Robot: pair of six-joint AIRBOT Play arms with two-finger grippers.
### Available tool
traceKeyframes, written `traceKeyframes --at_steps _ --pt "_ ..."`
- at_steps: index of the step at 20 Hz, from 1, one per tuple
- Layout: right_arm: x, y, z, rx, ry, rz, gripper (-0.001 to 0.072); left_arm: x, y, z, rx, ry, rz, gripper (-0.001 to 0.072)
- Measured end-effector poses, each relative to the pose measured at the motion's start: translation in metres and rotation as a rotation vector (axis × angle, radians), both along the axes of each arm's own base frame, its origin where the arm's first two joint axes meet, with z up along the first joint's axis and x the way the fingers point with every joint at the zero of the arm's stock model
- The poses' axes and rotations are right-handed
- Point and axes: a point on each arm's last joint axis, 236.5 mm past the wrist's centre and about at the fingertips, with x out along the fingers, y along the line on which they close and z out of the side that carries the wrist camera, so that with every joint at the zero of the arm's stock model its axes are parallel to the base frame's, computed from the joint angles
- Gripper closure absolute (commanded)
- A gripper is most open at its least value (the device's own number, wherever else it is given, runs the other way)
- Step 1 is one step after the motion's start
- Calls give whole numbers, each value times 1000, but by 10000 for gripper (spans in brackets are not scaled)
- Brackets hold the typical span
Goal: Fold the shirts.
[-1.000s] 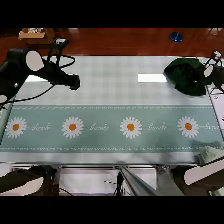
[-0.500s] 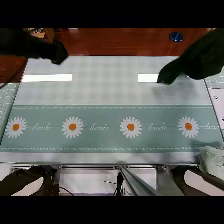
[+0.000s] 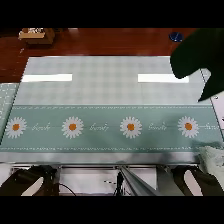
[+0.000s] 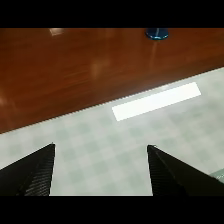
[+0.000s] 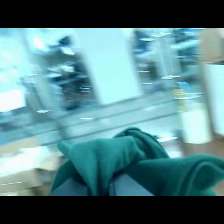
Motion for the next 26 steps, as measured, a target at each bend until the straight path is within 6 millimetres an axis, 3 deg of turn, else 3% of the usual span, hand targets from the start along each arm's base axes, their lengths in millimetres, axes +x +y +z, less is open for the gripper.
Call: traceKeyframes --at_steps 2,4,10,14,18,20,21,23,25,26 --pt "-11 21 -8 3 45 77 687 -18 5 2 5 3 -3 20" --pt "-11 39 -34 -7 151 156 686 -30 8 -5 18 34 -5 19" --pt "3 92 -146 -50 578 431 687 -43 12 -16 27 90 -4 20" --pt "8 173 -219 -149 767 636 687 -44 12 -19 23 107 -1 19" --pt "12 294 -290 -248 831 805 678 -44 12 -21 22 113 0 19" --pt "7 353 -328 -261 853 863 271 -44 12 -21 22 113 1 20" --pt "4 377 -344 -254 858 882 255 -45 12 -21 22 114 1 20" --pt "4 400 -366 -243 873 887 255 -44 13 -22 24 121 1 19" --pt "19 393 -370 -228 874 852 249 -43 13 -26 31 136 6 19" --pt "31 379 -367 -224 871 816 232 -42 14 -31 37 149 8 19"
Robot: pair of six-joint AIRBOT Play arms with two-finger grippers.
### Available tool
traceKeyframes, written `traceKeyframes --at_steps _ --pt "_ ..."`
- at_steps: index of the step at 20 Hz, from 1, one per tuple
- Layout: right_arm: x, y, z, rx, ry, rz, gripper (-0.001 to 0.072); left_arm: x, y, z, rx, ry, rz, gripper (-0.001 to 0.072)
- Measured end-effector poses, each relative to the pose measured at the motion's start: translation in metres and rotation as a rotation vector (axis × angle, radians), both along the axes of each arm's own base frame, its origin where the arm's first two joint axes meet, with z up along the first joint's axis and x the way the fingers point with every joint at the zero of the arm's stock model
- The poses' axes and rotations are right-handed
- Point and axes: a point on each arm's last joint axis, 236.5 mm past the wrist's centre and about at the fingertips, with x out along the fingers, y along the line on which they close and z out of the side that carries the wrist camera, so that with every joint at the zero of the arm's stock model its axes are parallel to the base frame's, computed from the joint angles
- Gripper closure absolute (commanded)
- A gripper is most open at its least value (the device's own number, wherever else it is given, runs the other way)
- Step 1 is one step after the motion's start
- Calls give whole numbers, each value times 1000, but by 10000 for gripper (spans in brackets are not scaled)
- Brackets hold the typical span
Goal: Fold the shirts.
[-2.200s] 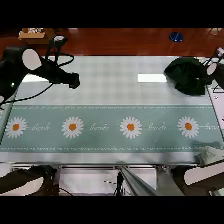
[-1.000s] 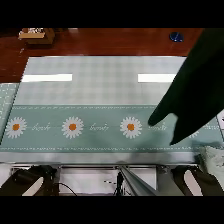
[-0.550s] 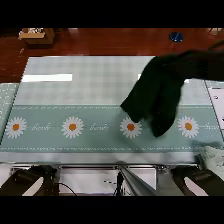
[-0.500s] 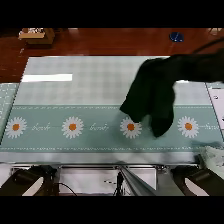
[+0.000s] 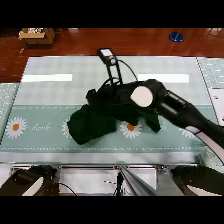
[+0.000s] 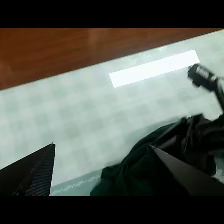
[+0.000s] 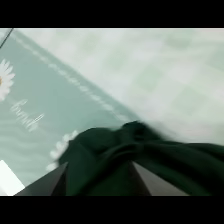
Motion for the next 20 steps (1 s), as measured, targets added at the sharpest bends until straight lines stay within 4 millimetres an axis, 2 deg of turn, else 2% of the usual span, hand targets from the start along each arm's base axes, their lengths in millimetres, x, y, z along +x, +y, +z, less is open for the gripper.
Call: traceKeyframes --at_steps 2,3,4,6,8,9,10,11,12,14,17,20 --pt "29 -50 17 -28 -30 -91 232 5 -1 -15 15 42 3 19" --pt "42 -85 25 -61 -45 -146 232 9 -1 -27 26 71 5 19" --pt "54 -127 34 -118 -72 -209 232 13 -2 -43 40 113 7 19" --pt "65 -218 42 -277 -99 -333 232 21 -4 -86 74 220 8 19" --pt "59 -308 41 -446 -73 -452 232 25 -4 -139 115 350 9 19" --pt "52 -346 39 -511 -42 -504 232 26 -4 -169 135 415 9 19" --pt "43 -382 35 -562 -1 -559 232 27 -4 -196 150 469 10 19" --pt "34 -407 30 -579 41 -604 231 26 -5 -222 162 519 10 19" --pt "26 -425 23 -572 84 -637 231 26 -7 -244 162 554 6 19" --pt "14 -443 8 -530 153 -674 231 28 -19 -279 123 594 -11 18" --pt "2 -442 -18 -465 230 -662 231 39 -41 -314 29 619 -25 18" --pt "-6 -435 -40 -412 282 -646 231 56 -62 -339 -55 648 -37 18"
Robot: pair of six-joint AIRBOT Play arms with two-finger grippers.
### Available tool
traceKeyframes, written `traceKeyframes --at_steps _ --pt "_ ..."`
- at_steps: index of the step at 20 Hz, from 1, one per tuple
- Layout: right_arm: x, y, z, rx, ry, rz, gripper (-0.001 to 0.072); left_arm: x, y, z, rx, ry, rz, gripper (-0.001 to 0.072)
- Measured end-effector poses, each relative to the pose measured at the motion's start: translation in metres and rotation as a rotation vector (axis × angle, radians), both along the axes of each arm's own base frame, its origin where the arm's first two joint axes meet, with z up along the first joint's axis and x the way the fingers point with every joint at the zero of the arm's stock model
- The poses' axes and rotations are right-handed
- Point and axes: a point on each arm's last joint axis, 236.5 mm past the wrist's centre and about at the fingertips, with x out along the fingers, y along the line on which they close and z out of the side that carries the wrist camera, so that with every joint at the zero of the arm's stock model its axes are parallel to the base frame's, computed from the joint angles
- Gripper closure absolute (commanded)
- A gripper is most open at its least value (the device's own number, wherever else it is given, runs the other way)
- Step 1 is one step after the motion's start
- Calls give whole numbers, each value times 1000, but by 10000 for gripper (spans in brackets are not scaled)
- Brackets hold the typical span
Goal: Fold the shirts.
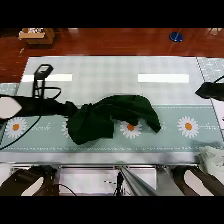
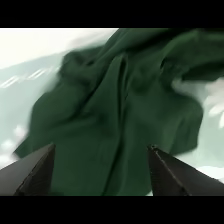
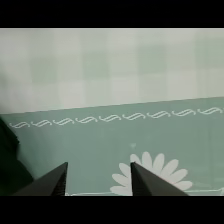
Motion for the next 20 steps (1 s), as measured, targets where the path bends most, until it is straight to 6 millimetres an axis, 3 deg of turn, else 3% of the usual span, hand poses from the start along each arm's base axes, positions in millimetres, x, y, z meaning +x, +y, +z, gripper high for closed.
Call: traceKeyframes --at_steps 4,8,9,10,15,20 --pt "1 9 -12 56 -5 -5 232 17 -30 -36 -101 76 -3 18" --pt "4 11 -14 76 -20 -11 232 26 -43 -70 -139 148 10 30" --pt "4 11 -14 76 -21 -11 232 30 -44 -76 -144 152 21 146" --pt "5 12 -14 79 -25 -13 232 33 -44 -81 -144 154 28 341" --pt "5 13 -14 85 -27 -12 233 51 -43 -91 -152 117 73 686" --pt "-6 19 -28 112 24 -7 224 52 -44 -93 -152 123 73 686"
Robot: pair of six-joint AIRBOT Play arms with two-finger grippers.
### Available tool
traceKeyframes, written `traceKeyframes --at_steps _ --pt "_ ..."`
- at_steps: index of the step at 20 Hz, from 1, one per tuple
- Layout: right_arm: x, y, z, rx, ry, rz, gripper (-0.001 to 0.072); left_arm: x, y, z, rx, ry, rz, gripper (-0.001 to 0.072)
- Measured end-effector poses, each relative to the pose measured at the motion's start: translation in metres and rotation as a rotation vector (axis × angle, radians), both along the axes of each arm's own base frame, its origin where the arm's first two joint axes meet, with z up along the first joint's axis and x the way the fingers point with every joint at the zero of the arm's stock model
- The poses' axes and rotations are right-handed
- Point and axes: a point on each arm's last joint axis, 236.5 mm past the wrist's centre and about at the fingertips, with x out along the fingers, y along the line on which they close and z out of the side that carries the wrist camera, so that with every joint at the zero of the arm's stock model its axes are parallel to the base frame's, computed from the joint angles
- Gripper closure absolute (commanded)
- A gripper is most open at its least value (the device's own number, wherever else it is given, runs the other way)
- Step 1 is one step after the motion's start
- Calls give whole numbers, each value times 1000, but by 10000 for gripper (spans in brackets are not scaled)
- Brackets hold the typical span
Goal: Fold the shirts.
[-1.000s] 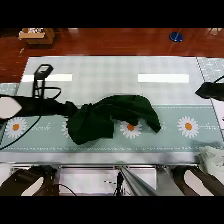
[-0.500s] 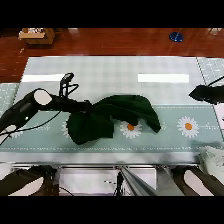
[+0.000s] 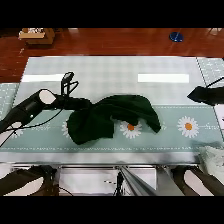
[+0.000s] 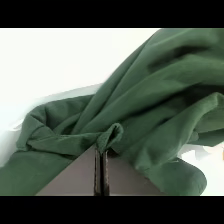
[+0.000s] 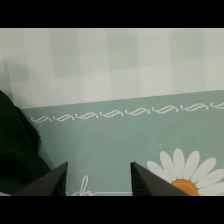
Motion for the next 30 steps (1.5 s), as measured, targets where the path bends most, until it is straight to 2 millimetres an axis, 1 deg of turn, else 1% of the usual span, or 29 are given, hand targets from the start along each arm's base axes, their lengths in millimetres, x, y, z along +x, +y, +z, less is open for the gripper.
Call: traceKeyframes --at_steps 2,4,5,6,9,11,14,16,17,18,19,20,21,22,23,24,25,26,27,28,29,30 --pt "-11 12 -18 51 43 10 222 -4 -1 -1 -1 17 -11 686" --pt "-23 33 -39 134 82 37 220 -11 -2 -3 -2 41 -25 686" --pt "-30 44 -49 177 96 50 173 -14 -3 -3 -3 53 -34 686" --pt "-35 52 -59 212 108 58 153 -17 -3 -3 -3 64 -41 686" --pt "-47 69 -87 281 117 49 136 -25 -4 0 -8 82 -60 686" --pt "-50 78 -99 324 108 36 136 -27 -5 4 -12 77 -65 686" --pt "-50 91 -113 398 106 27 137 -28 -5 12 -17 66 -72 686" --pt "-48 103 -121 455 116 28 156 -29 -5 15 -20 59 -74 686" --pt "-47 111 -125 478 125 34 243 -29 -5 16 -20 56 -74 686" --pt "-48 121 -130 498 138 49 385 -29 -5 17 -21 54 -74 686" --pt "-48 131 -136 507 151 69 599 -29 -5 17 -21 53 -75 687" --pt "-48 141 -141 508 157 93 684 -29 -6 18 -22 51 -75 687" --pt "-48 150 -143 508 159 117 684 -27 -6 21 -24 44 -74 687" --pt "-45 157 -141 503 150 148 684 -24 -5 27 -26 30 -72 687" --pt "-41 161 -135 496 134 183 684 -17 -3 38 -33 -1 -62 687" --pt "-34 163 -125 478 104 221 684 -6 1 54 -41 -47 -49 687" --pt "-24 161 -108 451 60 262 685 7 7 76 -52 -104 -29 687" --pt "-13 155 -88 412 5 293 685 22 16 103 -63 -175 -1 687" --pt "0 147 -64 374 -58 303 686 38 30 139 -73 -260 38 687" --pt "14 135 -33 321 -139 307 686 51 46 176 -79 -349 78 687" --pt "26 122 -2 266 -220 302 686 62 65 219 -84 -450 125 687" --pt "37 106 35 209 -315 284 686 68 85 259 -81 -541 170 687"
